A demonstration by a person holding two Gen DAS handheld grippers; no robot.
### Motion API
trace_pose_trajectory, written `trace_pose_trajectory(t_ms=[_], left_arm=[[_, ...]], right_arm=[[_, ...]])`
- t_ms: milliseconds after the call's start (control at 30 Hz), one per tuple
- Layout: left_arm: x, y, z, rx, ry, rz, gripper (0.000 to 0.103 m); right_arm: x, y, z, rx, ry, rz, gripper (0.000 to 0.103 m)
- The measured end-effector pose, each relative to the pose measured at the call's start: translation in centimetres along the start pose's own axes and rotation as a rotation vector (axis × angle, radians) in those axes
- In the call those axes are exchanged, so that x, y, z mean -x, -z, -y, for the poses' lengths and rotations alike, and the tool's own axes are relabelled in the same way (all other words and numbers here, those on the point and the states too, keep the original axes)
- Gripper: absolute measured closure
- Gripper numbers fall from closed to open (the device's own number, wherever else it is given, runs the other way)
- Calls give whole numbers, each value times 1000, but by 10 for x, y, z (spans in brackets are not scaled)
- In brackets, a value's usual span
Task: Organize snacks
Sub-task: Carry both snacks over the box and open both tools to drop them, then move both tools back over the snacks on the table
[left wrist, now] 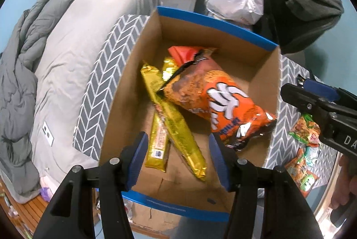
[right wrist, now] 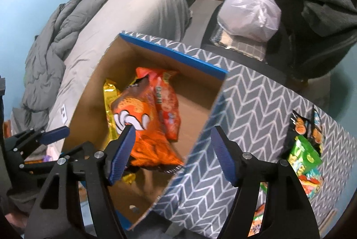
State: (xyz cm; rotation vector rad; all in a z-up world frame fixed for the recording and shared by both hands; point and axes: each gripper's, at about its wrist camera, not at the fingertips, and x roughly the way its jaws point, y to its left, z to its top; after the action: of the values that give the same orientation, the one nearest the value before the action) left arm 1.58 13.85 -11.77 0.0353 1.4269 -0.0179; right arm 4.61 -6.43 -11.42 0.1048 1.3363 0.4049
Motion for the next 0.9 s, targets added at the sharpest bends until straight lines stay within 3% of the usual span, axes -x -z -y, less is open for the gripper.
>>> trace_pose_trajectory(t_ms=[900], left_arm=[[11, 8, 142, -349, 58, 5, 45]], right_arm=[[66, 81, 115, -158, 69, 10, 32]])
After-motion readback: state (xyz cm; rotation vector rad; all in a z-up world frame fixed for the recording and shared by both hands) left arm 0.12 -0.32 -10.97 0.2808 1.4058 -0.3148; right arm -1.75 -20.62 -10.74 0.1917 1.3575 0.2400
